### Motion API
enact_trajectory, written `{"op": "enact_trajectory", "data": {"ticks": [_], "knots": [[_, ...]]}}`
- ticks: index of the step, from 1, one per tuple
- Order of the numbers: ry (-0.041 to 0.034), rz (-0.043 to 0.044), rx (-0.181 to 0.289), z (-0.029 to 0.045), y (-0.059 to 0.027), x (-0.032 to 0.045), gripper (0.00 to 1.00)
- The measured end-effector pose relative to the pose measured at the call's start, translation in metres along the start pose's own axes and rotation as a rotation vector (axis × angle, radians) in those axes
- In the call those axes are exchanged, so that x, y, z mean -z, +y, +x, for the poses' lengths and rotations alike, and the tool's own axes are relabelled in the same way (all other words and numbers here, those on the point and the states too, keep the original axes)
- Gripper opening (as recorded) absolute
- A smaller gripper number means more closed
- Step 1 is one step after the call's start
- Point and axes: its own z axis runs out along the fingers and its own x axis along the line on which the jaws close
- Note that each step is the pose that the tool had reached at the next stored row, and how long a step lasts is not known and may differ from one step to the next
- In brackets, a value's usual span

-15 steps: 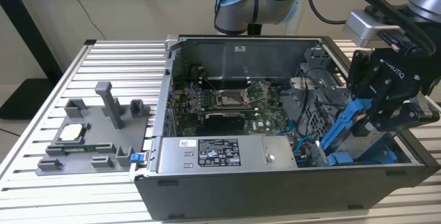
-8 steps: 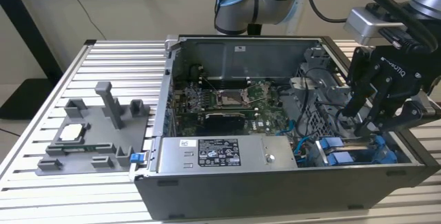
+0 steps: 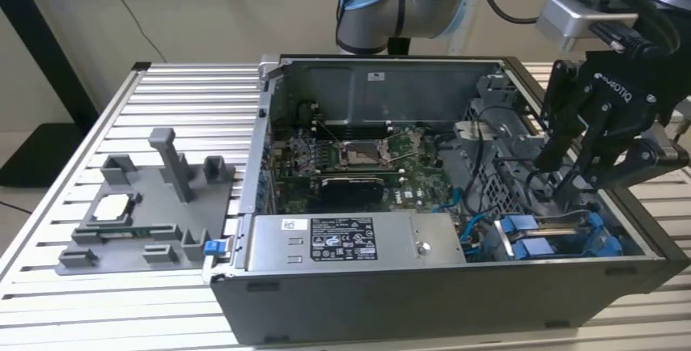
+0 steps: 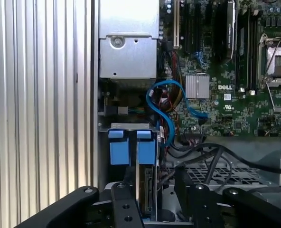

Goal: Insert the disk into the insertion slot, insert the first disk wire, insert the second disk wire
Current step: 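Insert the disk into the insertion slot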

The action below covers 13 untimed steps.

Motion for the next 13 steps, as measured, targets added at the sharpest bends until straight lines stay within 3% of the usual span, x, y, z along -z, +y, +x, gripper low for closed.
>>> {"op": "enact_trajectory", "data": {"ticks": [3, 6, 11, 13], "knots": [[0.0001, 0.0, 0.0, -0.0002, 0.0005, 0.0111, 1.0], [-0.0005, 0.0023, 0.0, -0.0008, 0.0006, 0.0125, 1.0], [-0.0005, 0.0387, 0.004, -0.0071, 0.0006, 0.0097, 1.0], [-0.0006, 0.0427, 0.004, -0.0105, 0.0005, 0.0072, 1.0]]}}
